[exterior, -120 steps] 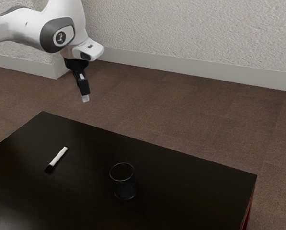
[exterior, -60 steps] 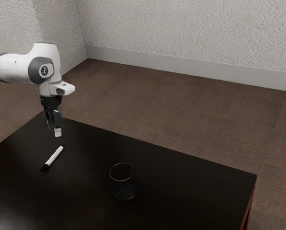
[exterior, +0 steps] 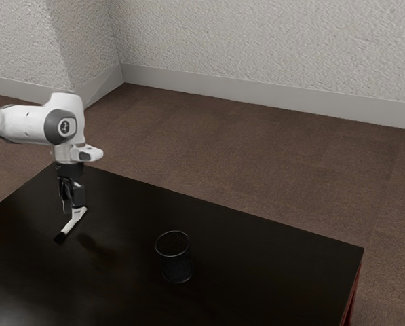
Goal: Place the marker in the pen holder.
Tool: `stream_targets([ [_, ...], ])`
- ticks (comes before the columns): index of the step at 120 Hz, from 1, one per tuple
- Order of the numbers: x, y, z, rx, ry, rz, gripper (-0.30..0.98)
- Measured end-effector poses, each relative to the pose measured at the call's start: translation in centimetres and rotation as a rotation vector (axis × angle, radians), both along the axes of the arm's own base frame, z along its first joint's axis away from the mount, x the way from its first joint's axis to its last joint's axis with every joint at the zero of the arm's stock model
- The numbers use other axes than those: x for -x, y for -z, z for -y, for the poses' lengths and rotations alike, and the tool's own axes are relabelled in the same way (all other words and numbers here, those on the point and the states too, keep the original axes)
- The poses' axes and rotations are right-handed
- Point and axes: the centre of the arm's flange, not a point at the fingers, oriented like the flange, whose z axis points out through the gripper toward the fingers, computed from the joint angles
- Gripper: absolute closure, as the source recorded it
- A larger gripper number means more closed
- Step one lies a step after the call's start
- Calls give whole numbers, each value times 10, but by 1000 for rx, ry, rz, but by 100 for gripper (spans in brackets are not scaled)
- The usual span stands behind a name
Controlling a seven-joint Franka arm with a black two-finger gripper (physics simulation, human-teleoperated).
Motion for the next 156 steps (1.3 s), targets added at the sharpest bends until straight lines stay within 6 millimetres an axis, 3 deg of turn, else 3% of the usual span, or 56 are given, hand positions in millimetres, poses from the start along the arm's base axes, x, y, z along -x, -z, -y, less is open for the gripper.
stream_targets([
  [44, -8, 4, 0, -72, -85, 37, 39],
  [156, -16, 32, -15, -157, -301, 96, 64],
])
